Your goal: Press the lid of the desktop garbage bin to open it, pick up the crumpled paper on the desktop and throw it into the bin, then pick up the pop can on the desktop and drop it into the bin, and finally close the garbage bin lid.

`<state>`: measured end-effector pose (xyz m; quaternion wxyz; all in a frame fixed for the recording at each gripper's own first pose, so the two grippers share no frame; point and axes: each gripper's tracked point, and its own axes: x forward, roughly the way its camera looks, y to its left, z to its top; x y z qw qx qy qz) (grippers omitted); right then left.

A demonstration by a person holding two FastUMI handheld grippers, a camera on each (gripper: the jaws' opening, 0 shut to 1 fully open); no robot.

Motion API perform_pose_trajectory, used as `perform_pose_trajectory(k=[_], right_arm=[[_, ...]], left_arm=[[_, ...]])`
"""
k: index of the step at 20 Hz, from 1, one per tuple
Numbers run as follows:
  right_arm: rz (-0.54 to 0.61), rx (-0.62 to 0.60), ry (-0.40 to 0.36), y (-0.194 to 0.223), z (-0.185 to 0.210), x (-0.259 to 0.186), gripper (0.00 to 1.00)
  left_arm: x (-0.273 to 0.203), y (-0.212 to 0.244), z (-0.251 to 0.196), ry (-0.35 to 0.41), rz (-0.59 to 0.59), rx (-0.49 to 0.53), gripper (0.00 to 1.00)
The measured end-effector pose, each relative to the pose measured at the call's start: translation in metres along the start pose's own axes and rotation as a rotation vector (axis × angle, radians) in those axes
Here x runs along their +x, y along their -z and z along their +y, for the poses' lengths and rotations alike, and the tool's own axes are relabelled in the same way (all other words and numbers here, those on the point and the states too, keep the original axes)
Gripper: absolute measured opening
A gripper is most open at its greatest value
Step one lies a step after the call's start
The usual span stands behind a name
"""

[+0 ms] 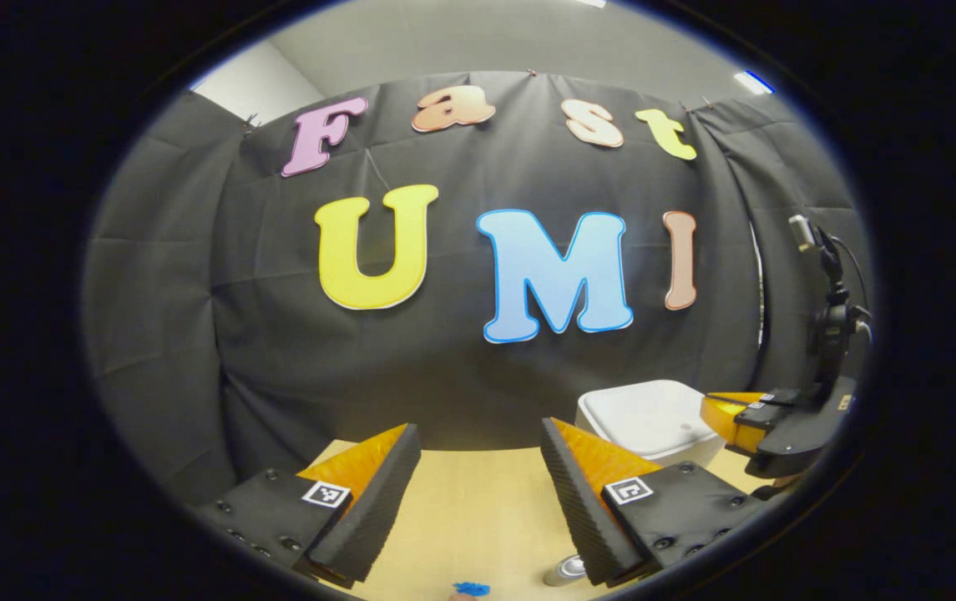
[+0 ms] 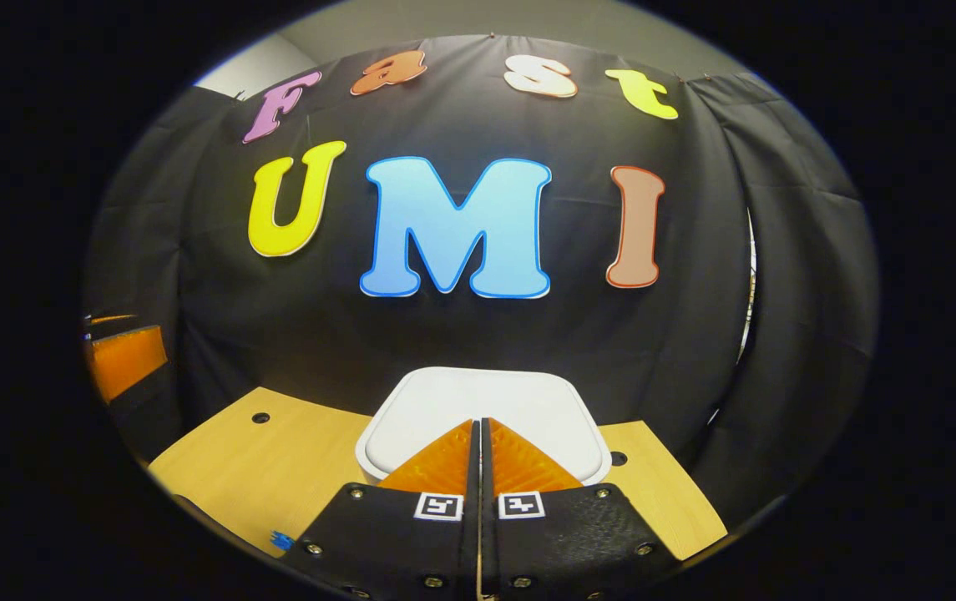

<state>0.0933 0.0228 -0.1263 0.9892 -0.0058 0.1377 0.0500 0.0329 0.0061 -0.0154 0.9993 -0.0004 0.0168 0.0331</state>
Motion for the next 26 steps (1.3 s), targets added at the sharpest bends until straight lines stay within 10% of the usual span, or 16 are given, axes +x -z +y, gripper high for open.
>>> perform_pose_trajectory(k=[14,26], right_arm=[[0.091,0.058,-0.015,0.036,-0.003,0.009,0.02],[-0.060,0.066,-0.005,-0.025,-0.012,0.006,0.01]], left_arm=[[-0.001,0.003,0.002,-0.010,0.006,-0.019,0.95],[-0.003,-0.001,0.005,-0.010,-0.008,-0.012,0.95]])
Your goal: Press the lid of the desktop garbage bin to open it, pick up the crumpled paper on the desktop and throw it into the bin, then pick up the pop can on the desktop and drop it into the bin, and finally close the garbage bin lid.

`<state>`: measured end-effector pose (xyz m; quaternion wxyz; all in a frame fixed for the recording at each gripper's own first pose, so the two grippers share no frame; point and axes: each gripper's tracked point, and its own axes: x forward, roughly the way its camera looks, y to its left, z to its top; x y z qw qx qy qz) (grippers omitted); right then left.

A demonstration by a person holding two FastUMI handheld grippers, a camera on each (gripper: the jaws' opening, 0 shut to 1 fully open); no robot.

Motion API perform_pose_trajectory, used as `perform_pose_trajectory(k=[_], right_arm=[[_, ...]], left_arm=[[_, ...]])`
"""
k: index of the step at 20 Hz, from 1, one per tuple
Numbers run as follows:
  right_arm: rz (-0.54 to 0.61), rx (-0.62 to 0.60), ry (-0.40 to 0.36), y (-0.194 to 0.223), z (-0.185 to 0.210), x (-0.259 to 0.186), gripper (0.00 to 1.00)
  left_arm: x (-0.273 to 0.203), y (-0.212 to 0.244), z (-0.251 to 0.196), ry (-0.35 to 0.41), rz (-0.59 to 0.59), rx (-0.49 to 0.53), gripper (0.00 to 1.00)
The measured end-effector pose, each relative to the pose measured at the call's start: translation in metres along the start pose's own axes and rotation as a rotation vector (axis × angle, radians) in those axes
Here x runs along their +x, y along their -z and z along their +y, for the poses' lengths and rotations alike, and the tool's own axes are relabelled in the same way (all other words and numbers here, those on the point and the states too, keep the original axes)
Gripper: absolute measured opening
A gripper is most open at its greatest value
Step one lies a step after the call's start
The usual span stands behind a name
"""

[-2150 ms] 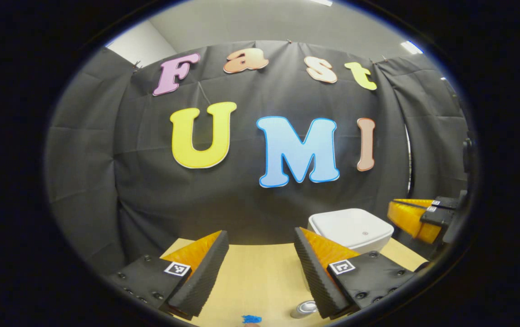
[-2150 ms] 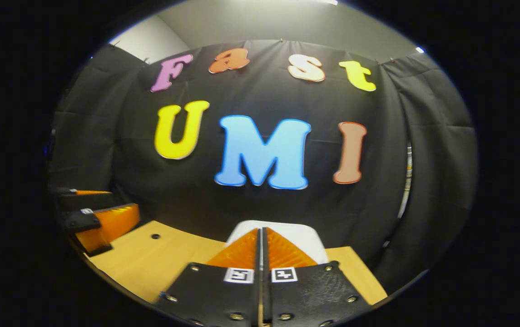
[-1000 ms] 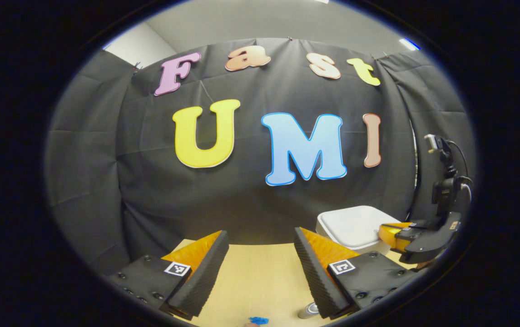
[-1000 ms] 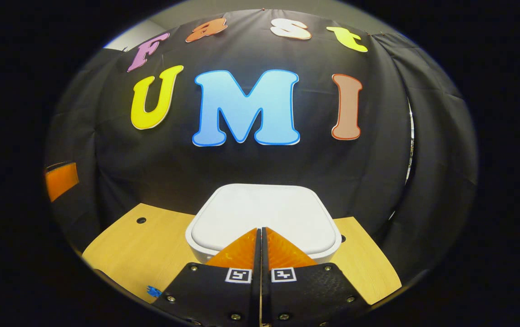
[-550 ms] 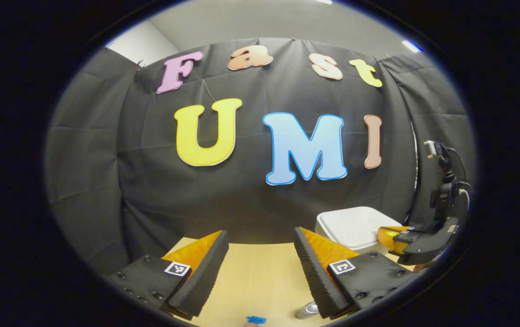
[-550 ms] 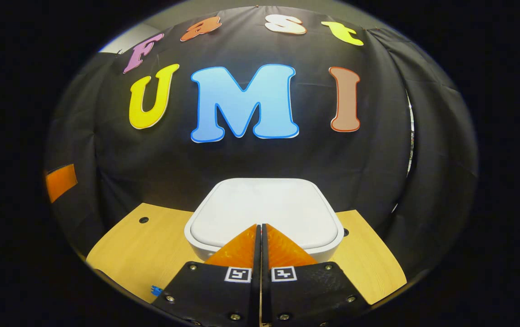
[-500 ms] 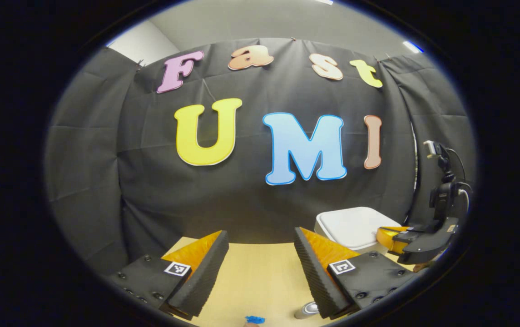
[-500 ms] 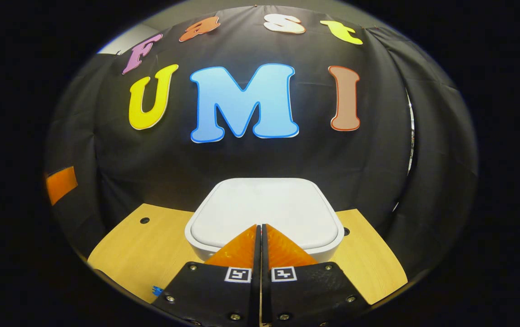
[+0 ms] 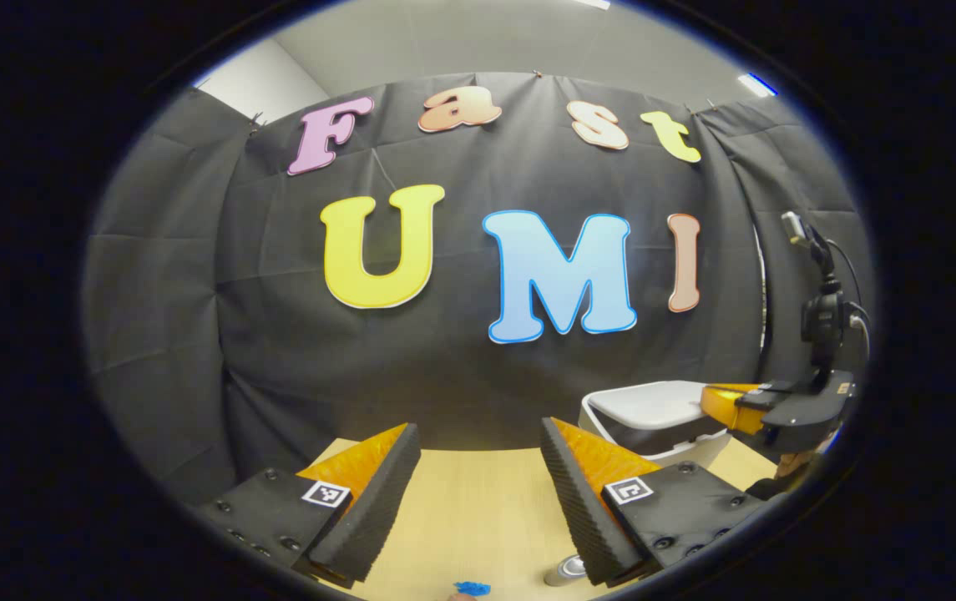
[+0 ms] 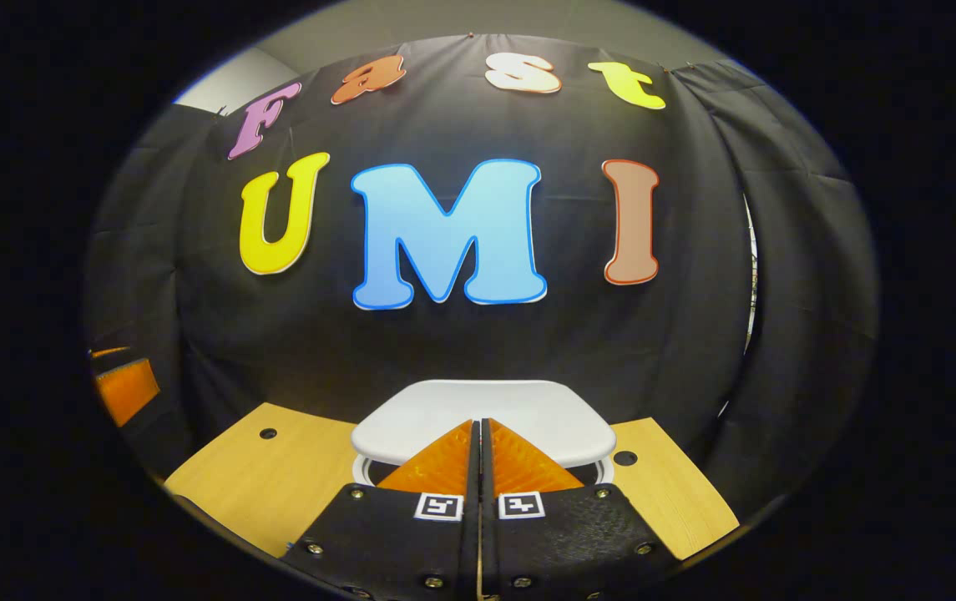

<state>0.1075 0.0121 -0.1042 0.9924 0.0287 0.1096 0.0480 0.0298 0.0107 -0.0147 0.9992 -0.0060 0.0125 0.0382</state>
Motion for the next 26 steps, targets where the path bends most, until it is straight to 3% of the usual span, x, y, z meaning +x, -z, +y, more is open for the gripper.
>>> perform_pose_trajectory(k=[11,26], right_arm=[[-0.058,0.009,0.008,-0.027,-0.002,-0.004,0.01],[-0.076,0.005,-0.005,-0.034,0.004,-0.021,0.01]], left_arm=[[-0.007,0.000,0.006,-0.013,-0.005,-0.011,0.95],[-0.005,0.016,0.016,-0.014,0.023,-0.044,0.95]])
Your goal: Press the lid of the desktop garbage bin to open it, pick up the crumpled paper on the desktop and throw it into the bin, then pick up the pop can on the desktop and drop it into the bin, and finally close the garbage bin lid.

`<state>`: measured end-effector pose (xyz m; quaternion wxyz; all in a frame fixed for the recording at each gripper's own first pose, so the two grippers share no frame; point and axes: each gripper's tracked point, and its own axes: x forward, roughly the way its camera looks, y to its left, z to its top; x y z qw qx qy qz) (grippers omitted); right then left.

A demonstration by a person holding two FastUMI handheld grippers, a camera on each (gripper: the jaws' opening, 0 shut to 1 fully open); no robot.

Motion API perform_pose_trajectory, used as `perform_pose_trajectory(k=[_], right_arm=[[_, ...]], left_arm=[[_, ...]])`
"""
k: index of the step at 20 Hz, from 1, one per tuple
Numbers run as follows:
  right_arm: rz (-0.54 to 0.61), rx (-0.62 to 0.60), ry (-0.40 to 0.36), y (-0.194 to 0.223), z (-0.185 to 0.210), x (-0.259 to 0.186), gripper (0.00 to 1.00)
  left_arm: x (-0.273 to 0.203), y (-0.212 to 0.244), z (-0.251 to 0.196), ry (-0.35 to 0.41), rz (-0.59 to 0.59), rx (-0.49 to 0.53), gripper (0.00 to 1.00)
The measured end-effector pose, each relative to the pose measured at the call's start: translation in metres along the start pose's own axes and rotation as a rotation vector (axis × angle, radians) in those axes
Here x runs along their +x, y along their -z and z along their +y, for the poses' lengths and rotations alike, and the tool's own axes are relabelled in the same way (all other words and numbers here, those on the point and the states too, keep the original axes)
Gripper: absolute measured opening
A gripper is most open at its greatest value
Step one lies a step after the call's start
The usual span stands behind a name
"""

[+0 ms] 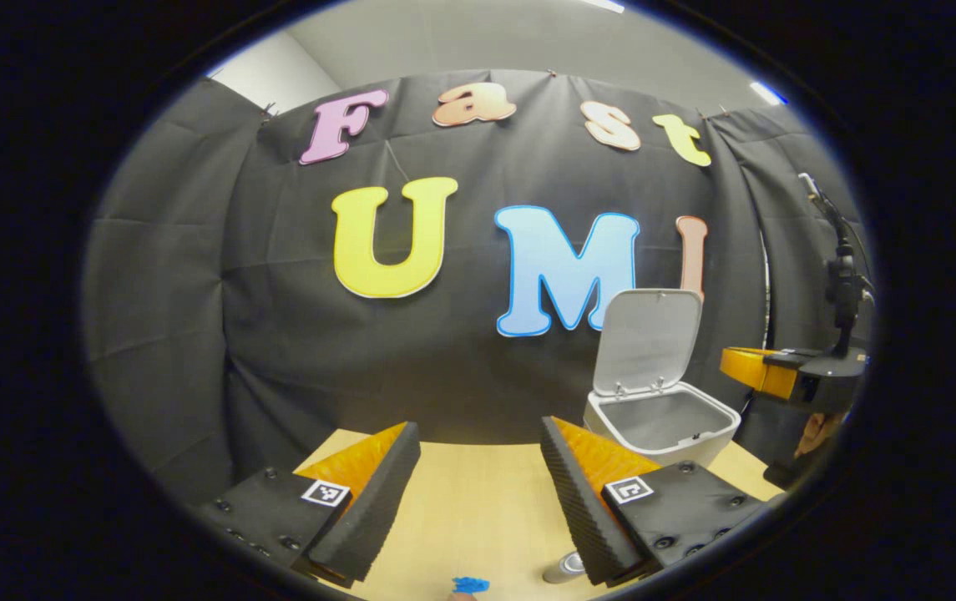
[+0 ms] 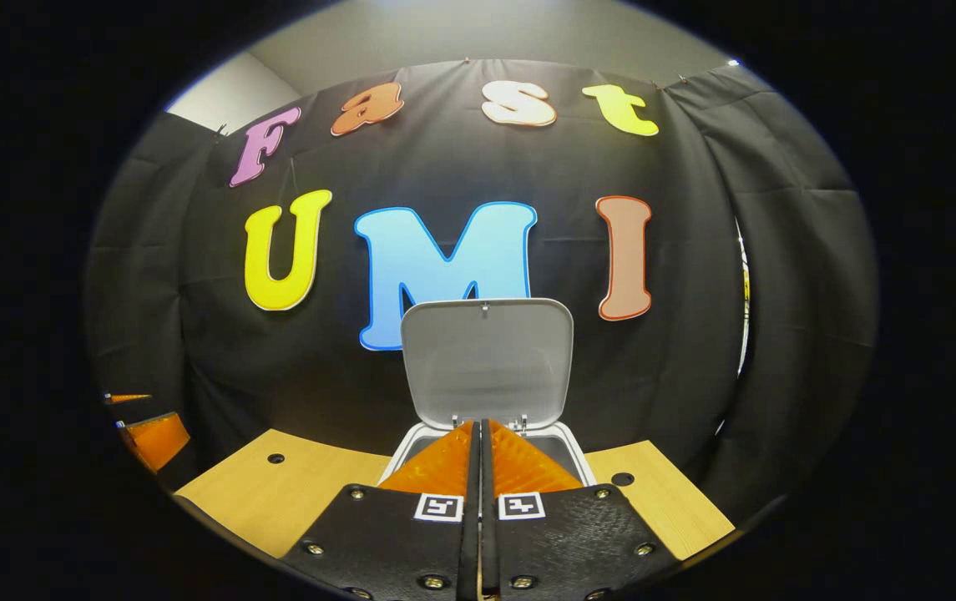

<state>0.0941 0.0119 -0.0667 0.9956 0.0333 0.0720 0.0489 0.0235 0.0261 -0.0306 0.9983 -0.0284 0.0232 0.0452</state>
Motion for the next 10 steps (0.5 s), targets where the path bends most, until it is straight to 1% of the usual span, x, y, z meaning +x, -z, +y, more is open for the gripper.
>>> perform_pose_trajectory(k=[5,10], right_arm=[[0.007,-0.008,-0.009,0.001,0.005,-0.005,0.01],[0.023,-0.016,-0.010,0.005,0.007,-0.010,0.01]], left_arm=[[0.003,0.026,0.013,0.001,0.010,0.014,0.96],[0.004,0.073,0.028,0.004,0.082,-0.016,0.96]])
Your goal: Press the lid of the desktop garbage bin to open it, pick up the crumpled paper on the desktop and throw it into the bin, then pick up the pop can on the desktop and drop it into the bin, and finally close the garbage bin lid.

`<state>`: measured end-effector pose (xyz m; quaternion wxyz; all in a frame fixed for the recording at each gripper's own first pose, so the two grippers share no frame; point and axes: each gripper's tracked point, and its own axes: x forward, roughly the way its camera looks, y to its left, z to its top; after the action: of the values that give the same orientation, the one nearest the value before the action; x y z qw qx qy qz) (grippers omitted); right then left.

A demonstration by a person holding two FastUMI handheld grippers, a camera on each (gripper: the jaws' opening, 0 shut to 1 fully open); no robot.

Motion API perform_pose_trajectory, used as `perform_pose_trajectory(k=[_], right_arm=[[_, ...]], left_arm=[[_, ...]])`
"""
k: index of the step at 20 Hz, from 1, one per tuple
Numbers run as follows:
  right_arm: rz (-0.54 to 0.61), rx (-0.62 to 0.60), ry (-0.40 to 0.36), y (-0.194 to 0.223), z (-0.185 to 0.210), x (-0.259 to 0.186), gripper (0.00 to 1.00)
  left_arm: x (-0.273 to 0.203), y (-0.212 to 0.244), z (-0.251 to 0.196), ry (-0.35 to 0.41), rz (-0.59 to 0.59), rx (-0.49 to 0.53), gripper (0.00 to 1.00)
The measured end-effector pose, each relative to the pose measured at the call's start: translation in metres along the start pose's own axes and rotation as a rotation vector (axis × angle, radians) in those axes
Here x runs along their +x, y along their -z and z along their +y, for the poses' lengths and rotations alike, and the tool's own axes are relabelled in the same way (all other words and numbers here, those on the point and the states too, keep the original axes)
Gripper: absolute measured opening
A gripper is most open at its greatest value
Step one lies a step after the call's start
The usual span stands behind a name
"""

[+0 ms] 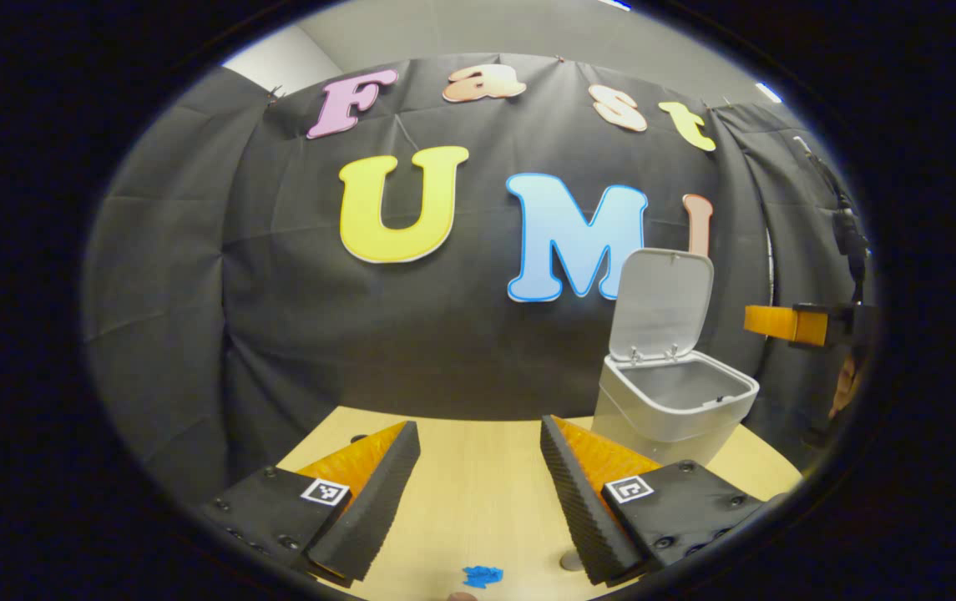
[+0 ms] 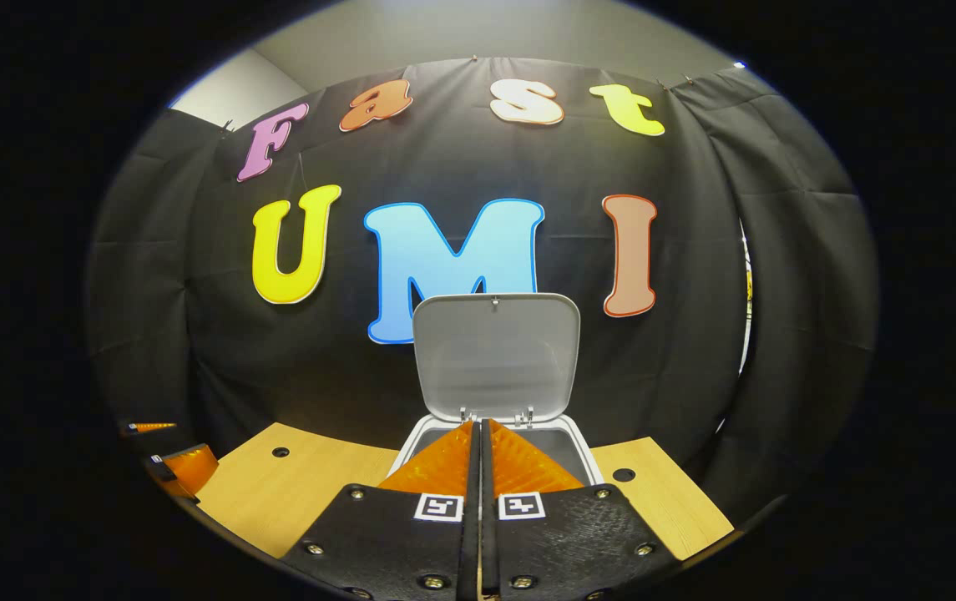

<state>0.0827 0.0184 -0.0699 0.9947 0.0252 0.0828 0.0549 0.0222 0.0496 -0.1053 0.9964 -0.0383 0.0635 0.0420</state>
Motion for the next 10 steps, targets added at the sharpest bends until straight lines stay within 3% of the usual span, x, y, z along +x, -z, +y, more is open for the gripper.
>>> perform_pose_trajectory(k=[10], right_arm=[[0.051,-0.027,0.013,0.016,-0.002,-0.008,0.01]], left_arm=[[-0.002,0.133,0.006,0.030,0.226,0.033,0.96]])
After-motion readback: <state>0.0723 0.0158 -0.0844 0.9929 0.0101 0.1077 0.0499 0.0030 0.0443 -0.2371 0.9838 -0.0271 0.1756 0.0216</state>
